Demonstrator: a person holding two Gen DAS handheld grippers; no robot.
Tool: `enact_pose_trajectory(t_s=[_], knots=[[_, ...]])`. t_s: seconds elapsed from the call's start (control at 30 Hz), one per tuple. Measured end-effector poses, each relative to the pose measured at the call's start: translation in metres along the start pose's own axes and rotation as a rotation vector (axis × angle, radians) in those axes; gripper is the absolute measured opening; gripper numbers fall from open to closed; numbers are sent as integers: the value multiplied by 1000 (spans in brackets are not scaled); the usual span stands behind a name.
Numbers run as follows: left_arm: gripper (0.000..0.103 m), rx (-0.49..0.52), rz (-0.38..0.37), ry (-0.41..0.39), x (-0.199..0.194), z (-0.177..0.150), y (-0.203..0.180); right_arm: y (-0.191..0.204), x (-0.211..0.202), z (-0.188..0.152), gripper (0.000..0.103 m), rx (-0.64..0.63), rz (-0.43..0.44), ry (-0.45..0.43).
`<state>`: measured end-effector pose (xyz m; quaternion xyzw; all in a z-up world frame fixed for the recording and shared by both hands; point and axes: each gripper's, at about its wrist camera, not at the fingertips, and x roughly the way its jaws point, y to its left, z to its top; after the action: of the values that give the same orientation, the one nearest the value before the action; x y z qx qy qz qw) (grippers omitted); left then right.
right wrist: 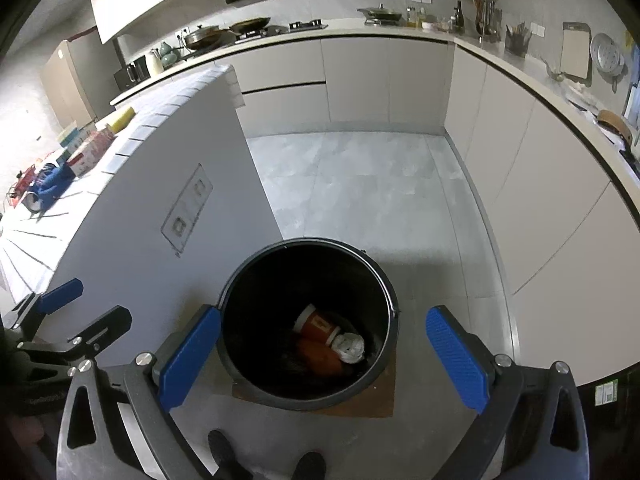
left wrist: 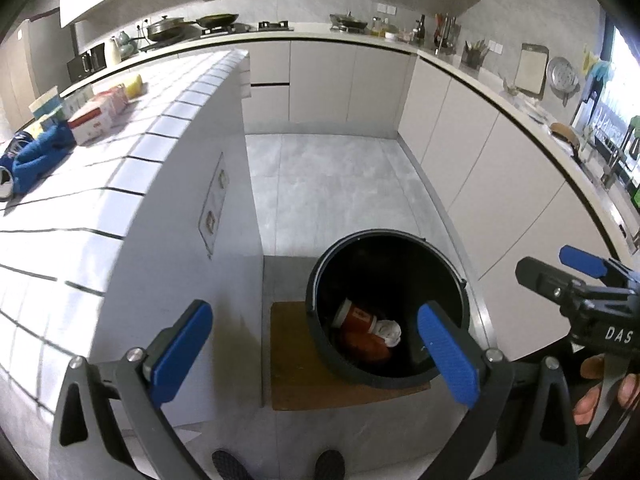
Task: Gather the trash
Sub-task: 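Move both tools back toward the blue can and cloth on the table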
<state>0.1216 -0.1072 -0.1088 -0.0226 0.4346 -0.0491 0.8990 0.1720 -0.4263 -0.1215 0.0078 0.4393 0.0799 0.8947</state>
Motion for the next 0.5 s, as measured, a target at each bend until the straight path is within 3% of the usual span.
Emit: enact_pose_trajectory(t_s=[0.27,0.5], knots=[[103,-41,16,-67,-41,4,24,30,-37,6,103,-36,25,-65],[103,-112,69,-114,-72,4,65,80,-60,16,103,-130,111,-121]])
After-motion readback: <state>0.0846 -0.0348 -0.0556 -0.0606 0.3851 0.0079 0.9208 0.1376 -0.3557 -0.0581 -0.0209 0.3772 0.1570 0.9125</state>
